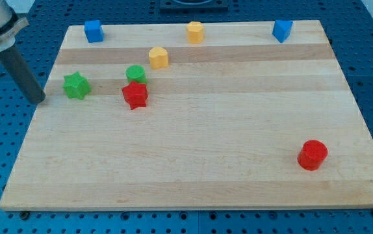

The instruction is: Push the green star into the green circle

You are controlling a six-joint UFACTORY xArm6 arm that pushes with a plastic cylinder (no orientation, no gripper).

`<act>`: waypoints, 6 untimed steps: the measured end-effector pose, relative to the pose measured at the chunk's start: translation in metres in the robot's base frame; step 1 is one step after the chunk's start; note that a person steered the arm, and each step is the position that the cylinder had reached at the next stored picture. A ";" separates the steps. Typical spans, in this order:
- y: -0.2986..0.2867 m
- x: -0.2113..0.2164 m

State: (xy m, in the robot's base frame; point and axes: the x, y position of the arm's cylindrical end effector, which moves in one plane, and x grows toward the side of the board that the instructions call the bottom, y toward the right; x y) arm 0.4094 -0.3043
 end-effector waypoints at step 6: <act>0.195 -0.026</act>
